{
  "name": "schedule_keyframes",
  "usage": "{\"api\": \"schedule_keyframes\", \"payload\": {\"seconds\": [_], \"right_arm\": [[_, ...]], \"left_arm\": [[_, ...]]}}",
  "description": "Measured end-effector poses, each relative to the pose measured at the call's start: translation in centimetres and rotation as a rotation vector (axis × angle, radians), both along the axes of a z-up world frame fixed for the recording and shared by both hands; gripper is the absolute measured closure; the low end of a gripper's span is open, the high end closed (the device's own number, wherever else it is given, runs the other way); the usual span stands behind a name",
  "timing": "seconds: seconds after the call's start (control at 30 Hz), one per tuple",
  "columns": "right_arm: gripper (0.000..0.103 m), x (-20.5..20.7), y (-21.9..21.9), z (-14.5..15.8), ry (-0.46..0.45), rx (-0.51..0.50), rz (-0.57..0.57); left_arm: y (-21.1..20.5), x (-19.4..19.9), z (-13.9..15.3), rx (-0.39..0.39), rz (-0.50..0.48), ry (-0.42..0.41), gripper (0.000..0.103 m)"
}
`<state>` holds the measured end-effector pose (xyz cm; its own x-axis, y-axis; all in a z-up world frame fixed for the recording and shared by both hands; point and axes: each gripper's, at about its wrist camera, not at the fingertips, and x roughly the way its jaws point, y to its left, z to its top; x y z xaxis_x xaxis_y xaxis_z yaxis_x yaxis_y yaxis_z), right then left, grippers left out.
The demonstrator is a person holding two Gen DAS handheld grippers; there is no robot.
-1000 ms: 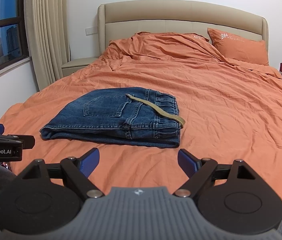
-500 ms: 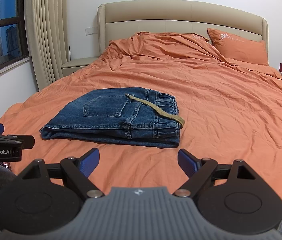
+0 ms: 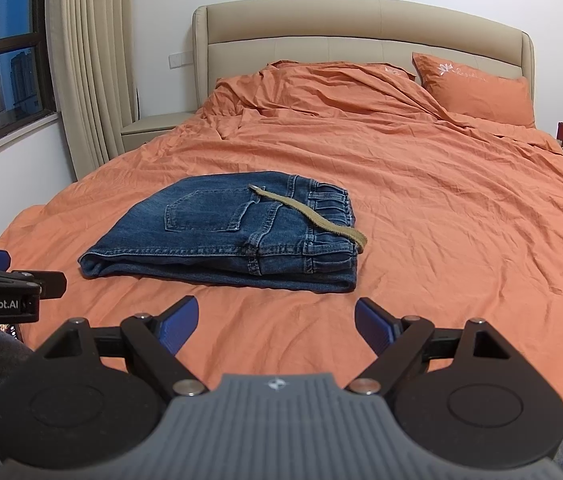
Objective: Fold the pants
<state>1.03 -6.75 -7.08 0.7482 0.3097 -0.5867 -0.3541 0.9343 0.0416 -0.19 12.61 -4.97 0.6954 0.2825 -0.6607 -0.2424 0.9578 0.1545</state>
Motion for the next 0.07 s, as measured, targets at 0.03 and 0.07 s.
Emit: {"api": "schedule_keyframes", "payload": {"seconds": [0.03,0.07], "right_arm": [[0.021,0.01,-0.04,-0.01,0.002,-0.001,0.0],[0.021,0.06,-0.06,-0.02,0.005,-0.001,0.0]], "left_arm": [[0.0,0.07,-0.06,0.0,0.0,0.0,0.017],[0.0,0.07,-0.07,-0.001,0.001,0.0,0.017]]}}
